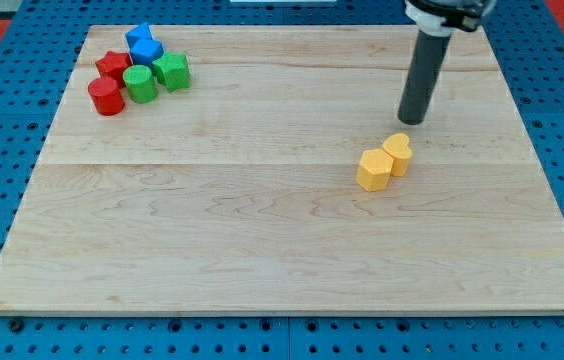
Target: Push the yellow heart away from the yellow hexagon
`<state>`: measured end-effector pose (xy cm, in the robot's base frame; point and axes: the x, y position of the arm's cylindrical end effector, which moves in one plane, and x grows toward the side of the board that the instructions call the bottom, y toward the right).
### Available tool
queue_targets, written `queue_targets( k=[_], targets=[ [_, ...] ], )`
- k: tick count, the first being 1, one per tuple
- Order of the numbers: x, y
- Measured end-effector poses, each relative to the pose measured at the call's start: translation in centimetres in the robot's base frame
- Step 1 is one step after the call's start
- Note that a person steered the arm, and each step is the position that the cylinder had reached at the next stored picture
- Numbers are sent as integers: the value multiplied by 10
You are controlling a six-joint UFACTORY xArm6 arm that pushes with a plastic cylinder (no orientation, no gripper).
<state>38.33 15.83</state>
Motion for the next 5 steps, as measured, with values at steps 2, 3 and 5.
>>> queue_targets(
  k=[2,3,5],
  targets=[
    [67,-17],
    [66,-78],
    [65,-80]
  ],
)
